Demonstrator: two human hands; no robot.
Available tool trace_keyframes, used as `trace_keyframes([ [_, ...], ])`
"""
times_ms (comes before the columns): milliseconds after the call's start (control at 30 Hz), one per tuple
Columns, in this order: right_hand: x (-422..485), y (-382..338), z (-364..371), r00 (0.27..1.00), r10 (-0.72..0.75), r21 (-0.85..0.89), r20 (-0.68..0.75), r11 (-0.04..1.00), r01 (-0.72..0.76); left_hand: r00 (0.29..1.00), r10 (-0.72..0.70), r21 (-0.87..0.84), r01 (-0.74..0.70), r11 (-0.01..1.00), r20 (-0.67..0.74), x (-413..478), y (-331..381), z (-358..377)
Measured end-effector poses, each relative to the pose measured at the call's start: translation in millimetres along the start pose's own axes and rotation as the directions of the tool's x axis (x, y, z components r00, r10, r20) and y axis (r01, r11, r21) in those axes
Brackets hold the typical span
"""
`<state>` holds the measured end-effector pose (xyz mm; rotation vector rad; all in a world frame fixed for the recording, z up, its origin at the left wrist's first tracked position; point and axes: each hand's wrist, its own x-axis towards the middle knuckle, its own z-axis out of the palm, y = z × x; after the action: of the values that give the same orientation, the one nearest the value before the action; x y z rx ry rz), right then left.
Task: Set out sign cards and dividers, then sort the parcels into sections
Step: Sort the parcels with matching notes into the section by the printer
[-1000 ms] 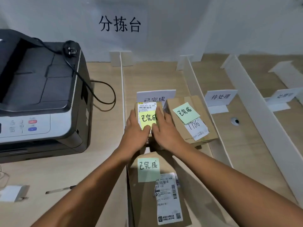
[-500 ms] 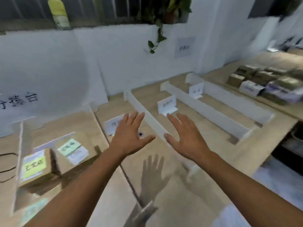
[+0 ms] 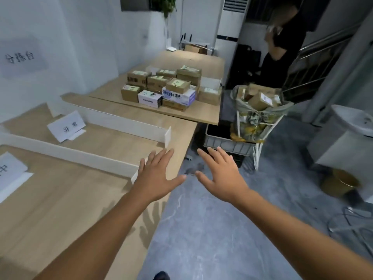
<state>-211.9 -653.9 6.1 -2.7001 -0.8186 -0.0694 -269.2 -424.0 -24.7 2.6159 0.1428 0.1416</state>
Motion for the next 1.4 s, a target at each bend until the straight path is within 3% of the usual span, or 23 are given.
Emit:
trace_keyframes([
  [367, 244, 201, -35, 0.994, 0.108, -0.005, -0.03, 0.994, -0.108, 0.996, 0.053, -0.016, -0.052, 0.999, 0.075, 328, 53, 58],
  [633, 395, 375, -52, 0.99, 0.134, 0.048, -0.049, 0.99, -0.132, 0.998, 0.063, -0.002, -0.063, 0.998, 0.011, 540, 117, 112],
  [1000, 642, 571, -60, 0.992, -0.103, 0.048, 0.069, 0.994, 0.1, 0.964, -0.238, -0.107, 0.226, 0.968, -0.117, 786, 172, 192],
  [1300, 872, 652, 0, 0.912, -0.311, 0.059, 0.268, 0.95, 0.306, 0.839, -0.477, -0.321, 0.39, 0.863, -0.263, 948, 145, 272],
  [1400, 934, 676, 30, 0.861, -0.351, 0.103, 0.368, 0.936, 0.338, 0.758, -0.62, -0.496, 0.467, 0.732, -0.201, 995, 134, 301],
])
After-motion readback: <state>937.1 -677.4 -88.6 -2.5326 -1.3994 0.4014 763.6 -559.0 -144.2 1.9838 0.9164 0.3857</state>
